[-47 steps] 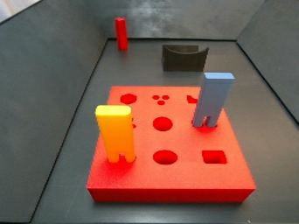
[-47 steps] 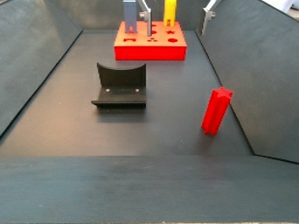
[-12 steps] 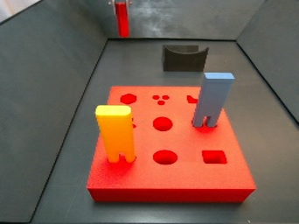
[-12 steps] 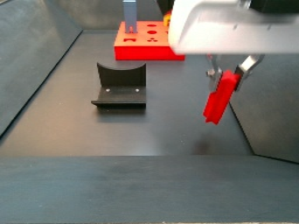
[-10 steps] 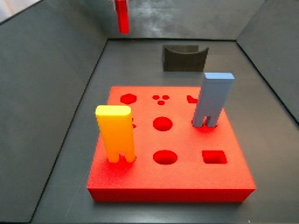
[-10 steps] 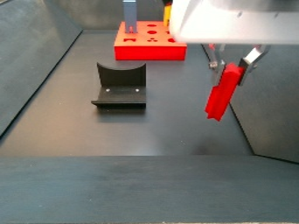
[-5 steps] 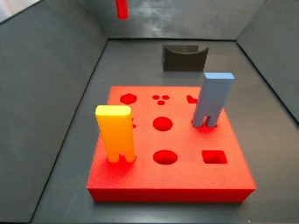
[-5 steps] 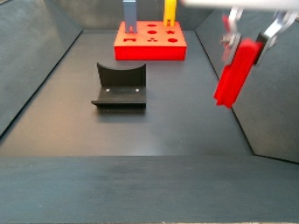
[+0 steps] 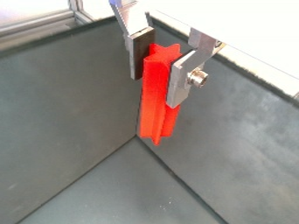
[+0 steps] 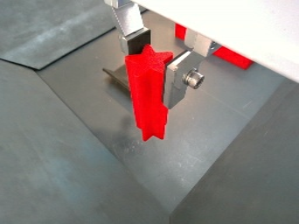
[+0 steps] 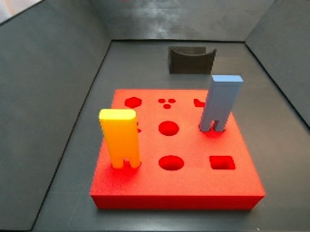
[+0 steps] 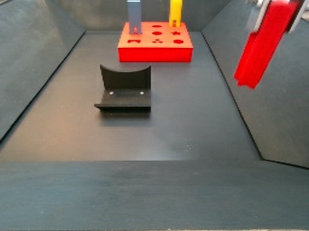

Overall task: Pick up the star object. Move up. Move to above the board. Insert the star object.
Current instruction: Move to above the board.

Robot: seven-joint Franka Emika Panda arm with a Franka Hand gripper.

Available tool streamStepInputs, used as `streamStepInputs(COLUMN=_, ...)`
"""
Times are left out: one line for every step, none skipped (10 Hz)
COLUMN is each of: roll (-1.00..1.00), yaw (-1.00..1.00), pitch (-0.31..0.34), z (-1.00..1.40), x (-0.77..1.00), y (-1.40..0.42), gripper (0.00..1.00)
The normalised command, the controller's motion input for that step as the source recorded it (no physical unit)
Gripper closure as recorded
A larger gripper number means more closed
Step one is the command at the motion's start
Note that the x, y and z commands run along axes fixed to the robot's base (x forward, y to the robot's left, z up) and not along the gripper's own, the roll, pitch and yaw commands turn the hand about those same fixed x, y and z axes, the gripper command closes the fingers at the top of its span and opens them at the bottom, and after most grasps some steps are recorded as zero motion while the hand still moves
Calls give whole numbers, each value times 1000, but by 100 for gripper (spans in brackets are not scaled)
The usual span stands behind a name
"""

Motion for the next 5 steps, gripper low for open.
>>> streamStepInputs(roll=78, yaw=20, pitch=79, z=916, x=-37, y=30, gripper=100)
streamStepInputs(roll=79, yaw=21, pitch=77, z=756, x=-24, y=15, gripper=100)
streamStepInputs(roll=78, yaw=22, pitch=78, z=649, x=-17, y=6, gripper=100)
streamStepInputs(roll=75, yaw=24, pitch=85, z=382, x=-7, y=-3, gripper=100)
streamStepInputs(roll=73, yaw=25, pitch=87, z=275, x=-4, y=-3, gripper=100)
